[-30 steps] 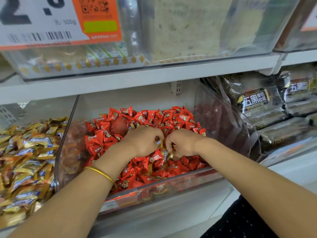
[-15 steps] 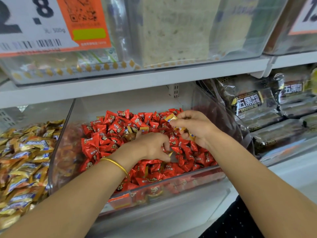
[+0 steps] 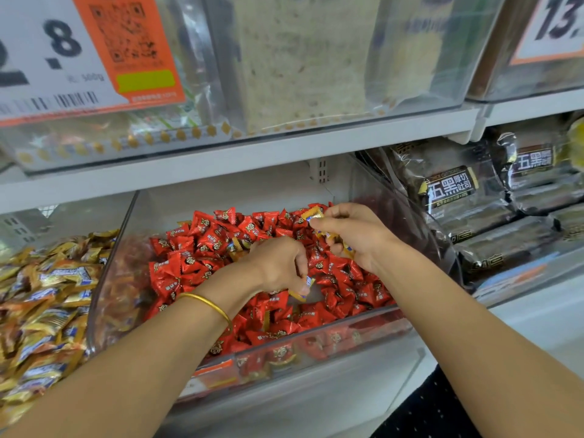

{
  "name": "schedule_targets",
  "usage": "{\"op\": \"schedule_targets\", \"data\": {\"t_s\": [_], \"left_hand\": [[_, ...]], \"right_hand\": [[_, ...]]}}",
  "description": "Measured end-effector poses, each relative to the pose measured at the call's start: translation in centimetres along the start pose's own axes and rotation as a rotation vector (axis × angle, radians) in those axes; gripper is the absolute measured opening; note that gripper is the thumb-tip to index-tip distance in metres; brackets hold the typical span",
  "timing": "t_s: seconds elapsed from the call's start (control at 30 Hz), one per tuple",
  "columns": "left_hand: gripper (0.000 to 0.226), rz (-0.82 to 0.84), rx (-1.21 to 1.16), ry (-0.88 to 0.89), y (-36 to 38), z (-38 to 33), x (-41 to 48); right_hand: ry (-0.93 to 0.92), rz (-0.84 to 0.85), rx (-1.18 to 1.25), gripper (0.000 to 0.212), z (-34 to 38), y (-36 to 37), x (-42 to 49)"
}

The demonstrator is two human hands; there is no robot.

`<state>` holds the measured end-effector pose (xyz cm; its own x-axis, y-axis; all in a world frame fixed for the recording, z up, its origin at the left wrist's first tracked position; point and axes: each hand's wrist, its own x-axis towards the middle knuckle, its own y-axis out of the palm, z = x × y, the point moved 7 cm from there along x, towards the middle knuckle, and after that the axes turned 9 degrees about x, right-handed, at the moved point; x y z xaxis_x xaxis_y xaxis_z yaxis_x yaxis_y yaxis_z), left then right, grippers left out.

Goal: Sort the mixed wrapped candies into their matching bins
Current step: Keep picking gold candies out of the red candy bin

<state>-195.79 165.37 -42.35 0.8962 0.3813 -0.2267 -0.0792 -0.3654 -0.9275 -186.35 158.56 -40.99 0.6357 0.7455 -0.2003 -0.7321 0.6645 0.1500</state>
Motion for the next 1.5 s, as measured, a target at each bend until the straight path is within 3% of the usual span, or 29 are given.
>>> {"op": "schedule_targets", "data": {"t_s": [0.4, 0.6, 0.8, 0.9, 1.03, 1.07, 1.1, 1.13, 1.17, 1.37, 1.5], "left_hand": [[0.018, -0.391, -0.649, -0.007, -5.6, 1.5, -3.1], [0.018, -0.566, -0.849, -0.082, -7.3, 3.2, -7.0], [0.017, -0.642, -0.789, -0.147, -9.0, 6.4, -15.0], [0.018, -0.729, -0.738, -0.253, -9.9, 10.7, -19.8], [0.018, -0.879, -0.653, -0.427, -10.7, 17.3, -24.7], [0.012, -0.889, -0.623, -0.445, -11.0, 18.2, -25.2], [0.010, -0.883, -0.591, -0.459, -11.3, 18.8, -25.5], [0.016, -0.865, -0.559, -0.480, -11.5, 19.2, -25.7], [0.023, -0.848, -0.532, -0.499, -11.7, 19.4, -25.9], [0.027, -0.945, -0.355, -0.362, -11.5, 16.4, -25.7], [0.024, -0.884, -0.260, -0.121, -10.6, 10.1, -21.0]], "right_hand": [[0.172, -0.011, 0.414, 0.014, -0.7, 0.1, -0.6], [0.248, 0.088, 0.476, 0.009, -0.7, 2.6, -2.2], [0.169, 0.384, 0.328, 0.028, 0.9, 10.5, -6.9], [0.096, 0.519, 0.197, 0.016, 2.3, 16.6, -9.3], [-0.027, 0.577, -0.112, 0.011, 3.0, 25.8, -10.0], [-0.032, 0.585, -0.174, 0.017, 2.9, 27.9, -10.1], [-0.013, 0.597, -0.223, 0.037, 2.7, 29.6, -10.1], [0.034, 0.588, -0.288, 0.058, 2.1, 30.5, -9.9], [0.062, 0.591, -0.322, 0.064, 1.9, 31.0, -9.9], [0.049, 0.582, -0.070, 0.044, 3.5, 25.2, -8.9], [-0.119, 0.404, -0.166, 0.025, 4.8, 15.7, -7.7]]}}
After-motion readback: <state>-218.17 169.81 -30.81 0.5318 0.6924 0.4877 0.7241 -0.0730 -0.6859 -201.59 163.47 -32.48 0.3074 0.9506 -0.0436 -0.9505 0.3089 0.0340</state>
